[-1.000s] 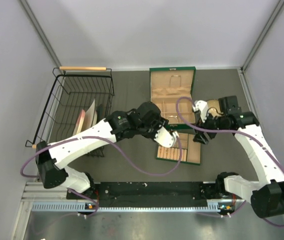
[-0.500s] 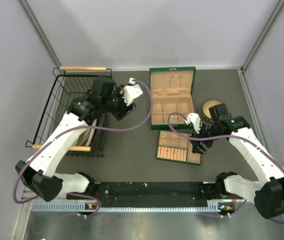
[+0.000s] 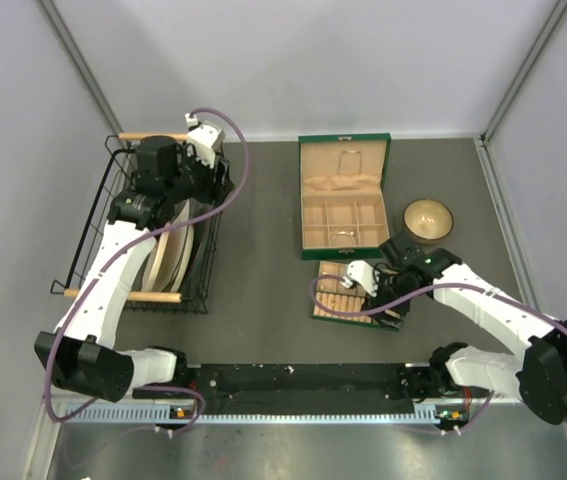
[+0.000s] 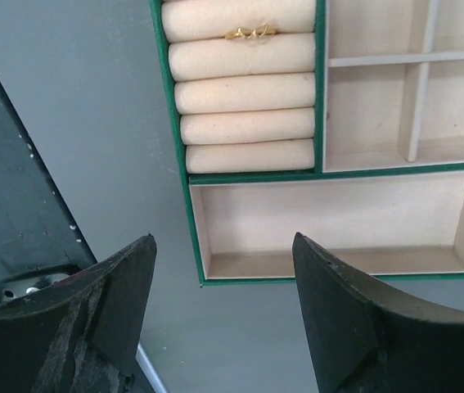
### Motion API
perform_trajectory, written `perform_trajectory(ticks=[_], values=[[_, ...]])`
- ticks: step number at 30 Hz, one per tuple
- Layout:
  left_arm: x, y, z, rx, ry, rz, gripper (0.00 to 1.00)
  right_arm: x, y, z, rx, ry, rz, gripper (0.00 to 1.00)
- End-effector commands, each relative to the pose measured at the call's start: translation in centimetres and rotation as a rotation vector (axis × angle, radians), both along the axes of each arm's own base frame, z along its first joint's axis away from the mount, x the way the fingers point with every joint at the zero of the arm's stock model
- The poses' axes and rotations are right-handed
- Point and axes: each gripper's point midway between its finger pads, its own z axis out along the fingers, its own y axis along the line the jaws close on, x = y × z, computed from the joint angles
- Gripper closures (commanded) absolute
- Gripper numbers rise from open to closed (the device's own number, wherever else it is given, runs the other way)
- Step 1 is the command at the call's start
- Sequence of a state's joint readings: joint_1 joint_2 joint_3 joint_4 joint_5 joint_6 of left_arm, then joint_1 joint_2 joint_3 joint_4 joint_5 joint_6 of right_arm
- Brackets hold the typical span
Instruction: Organize the mixed jewelry
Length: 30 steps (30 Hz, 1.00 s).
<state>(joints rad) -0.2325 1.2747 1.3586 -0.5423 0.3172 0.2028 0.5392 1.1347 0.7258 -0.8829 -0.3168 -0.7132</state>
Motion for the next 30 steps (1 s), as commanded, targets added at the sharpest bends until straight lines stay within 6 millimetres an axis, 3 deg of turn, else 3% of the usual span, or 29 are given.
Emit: perform_trajectory(ticks=[1,11,21,30], values=[[1.3,0.0,2.7,-0.128,-0.063,0.048,0.39,0.6,0.4,-0.8,-0.039,-0.053,0.030,0.32],[2.2,0.1,3.8,-0.156,-0.071,0.071,0.39,-0.4,1.7,-3.0,-0.074,-0.058,0.086,0.35],[2.6,0.3,3.3,-0.149,-0.071,0.085,0.38,-0.6,1.9,-5.0,-0.115,-0.099,0.090,0.43],[3.0,0.3,2.6,-0.159,-0.073,0.093,0.38,-0.8,1.8,-6.2,-0.173,-0.095,0.119,0.73]])
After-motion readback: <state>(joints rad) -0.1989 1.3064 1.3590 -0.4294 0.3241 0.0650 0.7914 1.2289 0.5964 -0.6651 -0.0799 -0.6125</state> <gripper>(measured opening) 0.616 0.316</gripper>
